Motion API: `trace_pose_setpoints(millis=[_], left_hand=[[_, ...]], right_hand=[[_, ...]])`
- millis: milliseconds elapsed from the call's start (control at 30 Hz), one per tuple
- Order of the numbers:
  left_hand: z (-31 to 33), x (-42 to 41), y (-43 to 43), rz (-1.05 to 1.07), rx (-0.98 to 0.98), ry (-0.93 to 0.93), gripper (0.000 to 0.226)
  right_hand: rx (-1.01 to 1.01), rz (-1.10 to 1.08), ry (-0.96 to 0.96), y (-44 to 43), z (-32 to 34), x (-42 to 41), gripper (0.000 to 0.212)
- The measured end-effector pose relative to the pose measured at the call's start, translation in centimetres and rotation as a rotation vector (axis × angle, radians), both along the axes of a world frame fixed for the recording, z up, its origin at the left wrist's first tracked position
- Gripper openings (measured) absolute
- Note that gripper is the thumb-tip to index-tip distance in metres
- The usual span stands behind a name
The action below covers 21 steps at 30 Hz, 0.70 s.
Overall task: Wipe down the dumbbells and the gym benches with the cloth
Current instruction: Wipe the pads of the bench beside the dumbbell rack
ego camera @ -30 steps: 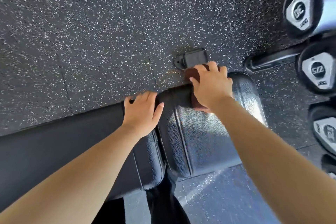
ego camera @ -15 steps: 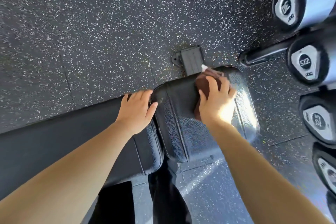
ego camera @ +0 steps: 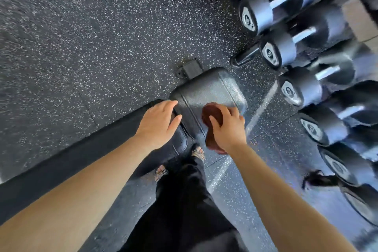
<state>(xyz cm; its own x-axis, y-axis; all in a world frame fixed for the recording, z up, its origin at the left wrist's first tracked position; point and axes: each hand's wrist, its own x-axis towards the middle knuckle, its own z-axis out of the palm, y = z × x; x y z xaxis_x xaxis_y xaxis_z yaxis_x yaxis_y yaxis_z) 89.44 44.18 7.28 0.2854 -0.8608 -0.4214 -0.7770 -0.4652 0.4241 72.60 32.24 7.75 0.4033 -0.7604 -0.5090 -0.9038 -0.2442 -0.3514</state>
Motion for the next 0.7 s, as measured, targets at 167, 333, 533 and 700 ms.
trace_pose_setpoints(millis=[167, 333, 533, 700], left_hand=[[7.4, -2.1, 3.1, -0.09, -0.047, -0.021, 0.057], [12.4, -4.3, 3.1, -0.179, -0.075, -0.068, 0.053], [16.0, -8.7, -0.8, -0.288, -0.11, -0.096, 0.05], [18.4, -13.2, -7.3, -0.309, -0.183, -0.145, 0.053]], right_hand=[[0.013, -0.071, -0.075, 5.8, 7.4, -3.0, 0.04], [-0.009, -0.137, -0.109, 8.1, 12.2, -6.9, 0.041], [-0.088, -0.259, -0.2, 5.4, 16.3, -11.4, 0.04], [-0.143, -0.311, -0.293, -0.6, 18.4, -16.7, 0.038]])
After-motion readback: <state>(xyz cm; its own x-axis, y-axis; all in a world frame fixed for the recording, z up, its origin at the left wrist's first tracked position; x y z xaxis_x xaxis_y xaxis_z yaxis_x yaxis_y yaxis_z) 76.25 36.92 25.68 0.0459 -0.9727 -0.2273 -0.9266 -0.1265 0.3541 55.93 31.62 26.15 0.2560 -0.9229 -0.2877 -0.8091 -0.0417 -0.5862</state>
